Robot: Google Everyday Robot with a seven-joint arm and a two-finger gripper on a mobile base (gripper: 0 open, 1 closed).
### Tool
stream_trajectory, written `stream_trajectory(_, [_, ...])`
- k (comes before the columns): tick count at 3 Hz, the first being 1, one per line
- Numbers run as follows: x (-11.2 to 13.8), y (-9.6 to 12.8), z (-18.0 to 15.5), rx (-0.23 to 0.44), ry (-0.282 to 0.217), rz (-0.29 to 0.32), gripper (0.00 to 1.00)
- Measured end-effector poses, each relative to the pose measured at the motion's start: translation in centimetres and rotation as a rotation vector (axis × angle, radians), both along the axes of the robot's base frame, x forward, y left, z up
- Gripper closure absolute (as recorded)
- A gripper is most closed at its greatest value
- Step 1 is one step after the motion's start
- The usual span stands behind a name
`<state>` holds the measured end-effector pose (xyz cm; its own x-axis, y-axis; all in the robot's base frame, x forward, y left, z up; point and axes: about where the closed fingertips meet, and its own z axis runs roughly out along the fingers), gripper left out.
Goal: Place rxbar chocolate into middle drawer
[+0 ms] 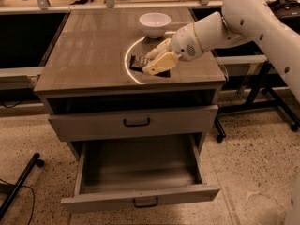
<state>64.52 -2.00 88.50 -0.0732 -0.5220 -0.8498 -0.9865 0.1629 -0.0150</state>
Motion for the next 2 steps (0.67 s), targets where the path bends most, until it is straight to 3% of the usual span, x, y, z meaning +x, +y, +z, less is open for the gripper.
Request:
stream_trajectory(1, [0.0,0.0,0.0,0.0,0.0,0.0,1.0])
stream_trajectory(2, [-2.0,-0.2,-1.4,-0.032,-0.001,0.029,1.0])
